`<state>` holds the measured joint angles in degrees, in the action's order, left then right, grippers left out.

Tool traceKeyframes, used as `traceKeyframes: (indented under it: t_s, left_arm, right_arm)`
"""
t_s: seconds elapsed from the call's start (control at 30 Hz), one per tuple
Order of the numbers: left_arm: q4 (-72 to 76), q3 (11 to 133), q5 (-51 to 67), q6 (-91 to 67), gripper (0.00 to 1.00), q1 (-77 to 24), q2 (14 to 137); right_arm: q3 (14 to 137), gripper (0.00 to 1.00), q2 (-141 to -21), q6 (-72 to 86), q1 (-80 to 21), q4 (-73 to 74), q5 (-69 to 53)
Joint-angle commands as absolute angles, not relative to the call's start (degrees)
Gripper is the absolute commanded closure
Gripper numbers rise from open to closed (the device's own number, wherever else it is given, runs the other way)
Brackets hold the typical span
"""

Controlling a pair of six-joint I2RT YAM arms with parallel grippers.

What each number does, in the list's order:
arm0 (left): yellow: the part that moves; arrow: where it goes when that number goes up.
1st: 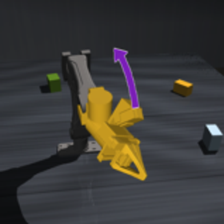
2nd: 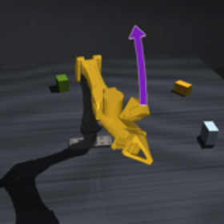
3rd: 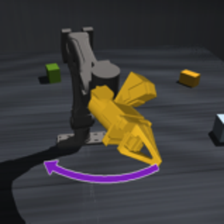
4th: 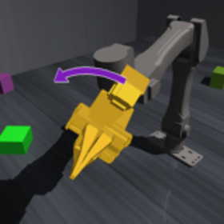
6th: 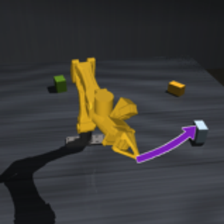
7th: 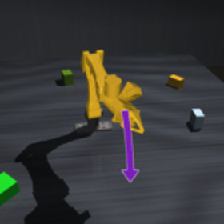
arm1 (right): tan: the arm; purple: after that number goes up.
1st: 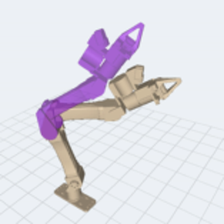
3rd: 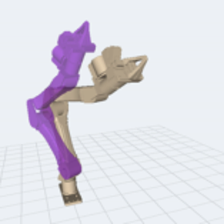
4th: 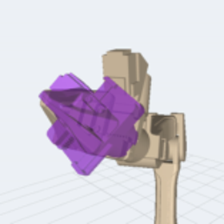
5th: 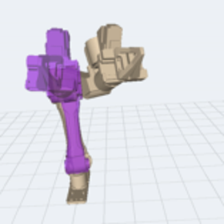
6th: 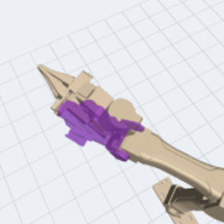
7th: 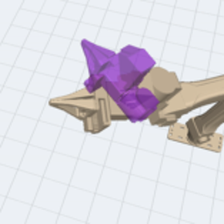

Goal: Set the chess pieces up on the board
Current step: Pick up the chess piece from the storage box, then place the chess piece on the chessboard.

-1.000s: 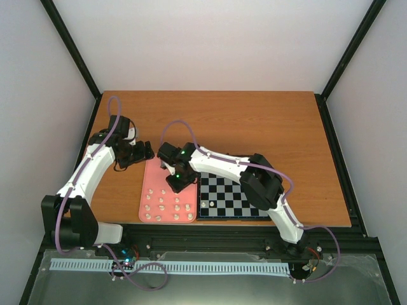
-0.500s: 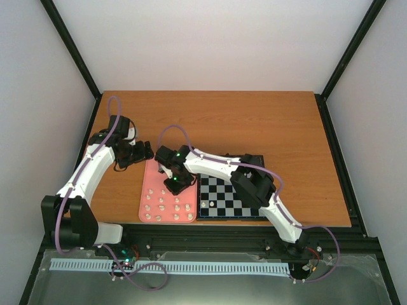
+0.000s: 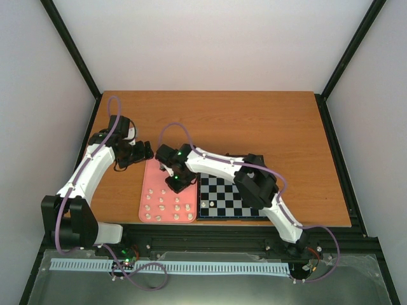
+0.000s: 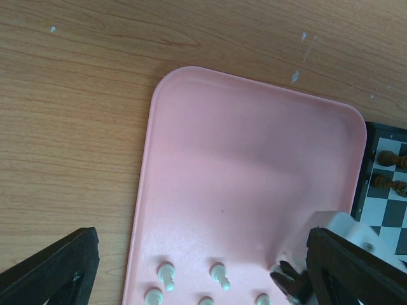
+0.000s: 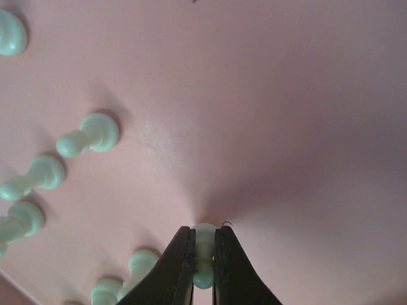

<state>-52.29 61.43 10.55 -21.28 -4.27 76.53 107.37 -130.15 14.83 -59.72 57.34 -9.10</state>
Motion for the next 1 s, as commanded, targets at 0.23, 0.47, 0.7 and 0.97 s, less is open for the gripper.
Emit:
traceKeyframes:
  t_s: [0.23,0.47,0.7,0.97]
  left_arm:
    - [-51.3,62.3,10.3,-21.9,0.00,-4.1,75.9]
    - [-51.3,62.4,10.4,-21.9,0.00,-4.1,76.2]
    - [-51.5,62.9,10.7,-21.8,0.00,-4.1,76.7]
    - [-51.4,62.6,10.6,-21.9,0.00,-4.0,77.0]
  right_arm:
    - [82.9,0.97,-103.7,22.5,-54.3,54.7,-2.9]
    - [67.8,0.97,-94.9,25.5,-53.9,51.9,-2.4]
    - [63.0,0.97,-94.1,26.8,-53.8,49.3,-3.6]
    - [60.9,0.97,-94.5,26.5,-53.9,48.1,-5.8]
